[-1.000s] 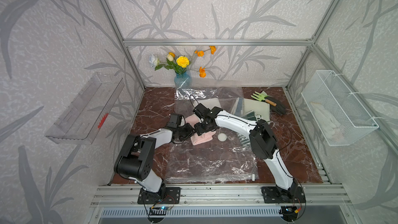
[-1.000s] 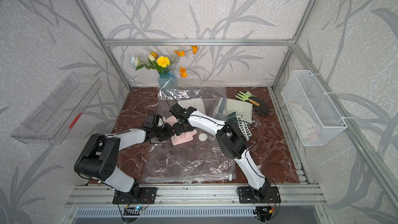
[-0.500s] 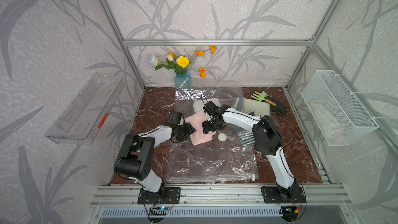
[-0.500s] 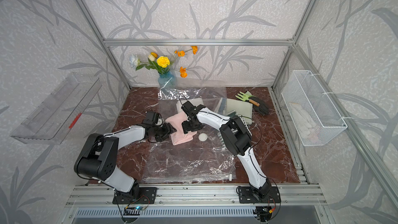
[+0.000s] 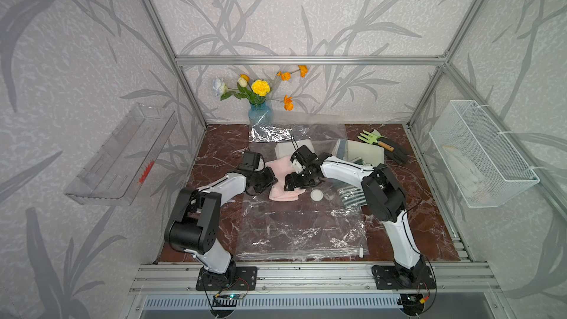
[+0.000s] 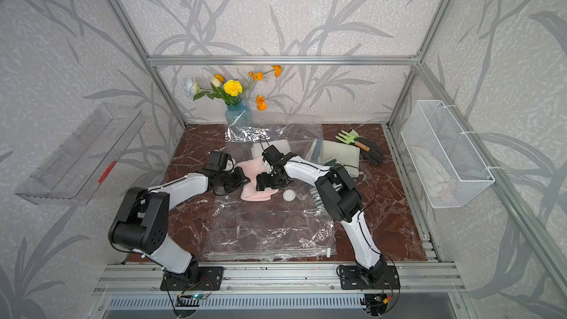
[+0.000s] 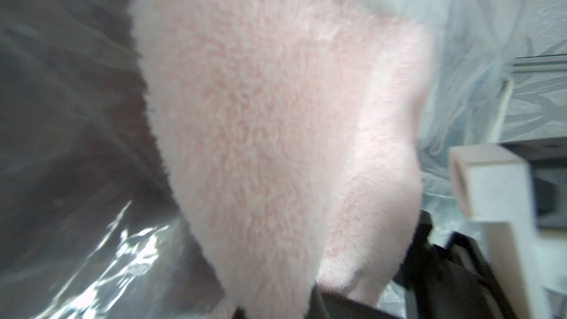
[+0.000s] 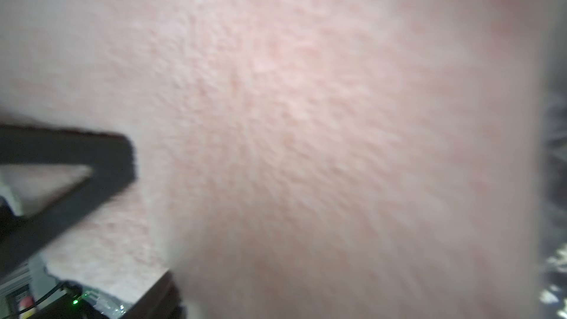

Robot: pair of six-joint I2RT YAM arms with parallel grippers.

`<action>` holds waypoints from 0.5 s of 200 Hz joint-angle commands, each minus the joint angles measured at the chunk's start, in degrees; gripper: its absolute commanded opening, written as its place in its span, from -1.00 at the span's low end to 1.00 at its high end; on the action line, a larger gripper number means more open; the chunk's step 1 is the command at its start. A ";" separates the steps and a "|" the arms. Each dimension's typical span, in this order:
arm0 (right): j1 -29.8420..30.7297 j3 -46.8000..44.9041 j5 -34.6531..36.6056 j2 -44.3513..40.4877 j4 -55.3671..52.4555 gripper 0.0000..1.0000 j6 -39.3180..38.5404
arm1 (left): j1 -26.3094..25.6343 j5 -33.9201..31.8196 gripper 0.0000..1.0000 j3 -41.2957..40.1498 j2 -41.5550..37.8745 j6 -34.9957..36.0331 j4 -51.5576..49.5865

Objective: Place the folded towel into the vacuum bag
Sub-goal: Pick up the towel from the vacuum bag, then place the towel at the center of the board.

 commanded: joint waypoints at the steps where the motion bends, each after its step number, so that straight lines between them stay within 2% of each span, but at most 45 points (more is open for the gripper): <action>1: -3.58 -5.05 -4.90 -4.76 3.87 0.69 1.26 | 7.65 -4.80 -1.00 3.53 -10.01 5.77 -12.41; 23: -4.37 -5.49 -4.04 -4.76 2.80 0.70 -0.12 | 15.04 -11.54 -1.00 3.68 -14.96 10.36 -18.43; 52: -4.28 -3.46 -0.81 -1.01 -1.82 0.69 -1.23 | 25.01 -17.13 -0.97 0.30 -14.05 10.06 -19.25; 68: -4.13 -3.33 0.97 -1.08 -2.83 0.69 -2.21 | 26.23 -18.46 -0.88 -0.36 -11.15 11.99 -19.69; 100: -4.02 -2.05 3.27 -2.19 -4.73 0.69 -4.59 | 25.46 -21.82 -0.72 2.29 -5.98 13.75 -24.22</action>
